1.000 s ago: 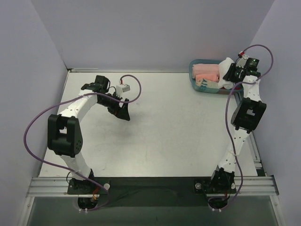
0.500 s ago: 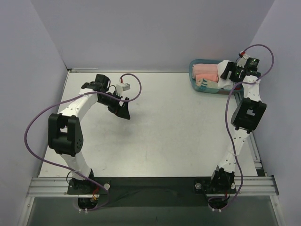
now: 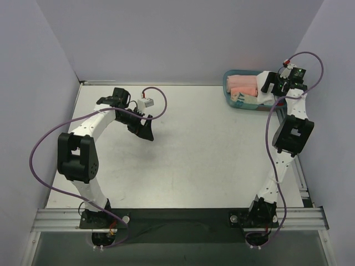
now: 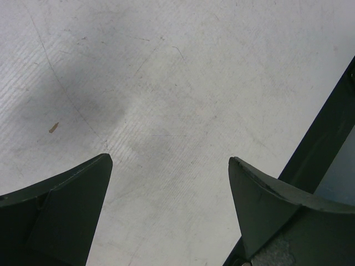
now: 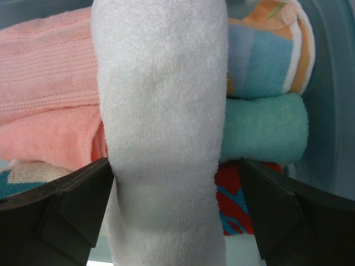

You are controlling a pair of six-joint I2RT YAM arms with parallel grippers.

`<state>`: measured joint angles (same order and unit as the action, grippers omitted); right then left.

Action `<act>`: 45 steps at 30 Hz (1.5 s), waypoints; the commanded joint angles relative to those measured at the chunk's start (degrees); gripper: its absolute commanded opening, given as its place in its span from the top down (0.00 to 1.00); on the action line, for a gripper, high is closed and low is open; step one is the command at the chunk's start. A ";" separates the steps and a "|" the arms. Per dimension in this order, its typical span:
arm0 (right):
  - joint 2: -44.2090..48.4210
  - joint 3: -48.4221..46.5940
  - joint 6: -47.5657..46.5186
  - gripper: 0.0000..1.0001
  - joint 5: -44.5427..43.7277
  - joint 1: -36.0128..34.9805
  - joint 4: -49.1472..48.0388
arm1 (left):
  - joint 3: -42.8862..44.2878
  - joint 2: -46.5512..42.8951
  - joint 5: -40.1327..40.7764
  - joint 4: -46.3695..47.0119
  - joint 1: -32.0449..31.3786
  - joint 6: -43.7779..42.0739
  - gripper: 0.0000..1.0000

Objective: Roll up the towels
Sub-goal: Place the rolled towel into the container

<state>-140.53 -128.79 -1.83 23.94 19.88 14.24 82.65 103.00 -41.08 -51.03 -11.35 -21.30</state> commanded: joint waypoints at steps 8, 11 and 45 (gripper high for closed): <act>4.65 0.12 -2.04 0.00 -3.56 -0.89 -2.73 | 2.07 -0.52 -1.02 -0.48 0.37 -0.32 0.03; 5.35 0.12 -1.96 0.00 -3.03 -0.98 -2.73 | 2.42 -0.17 -1.11 -0.48 0.37 -0.41 0.03; 35.22 24.72 1.83 0.00 9.35 -3.53 4.11 | 11.21 2.73 0.56 1.98 1.60 6.09 0.03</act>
<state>-112.95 -106.52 -0.99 28.29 17.89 15.55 90.52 105.06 -40.88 -50.50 -10.72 -17.52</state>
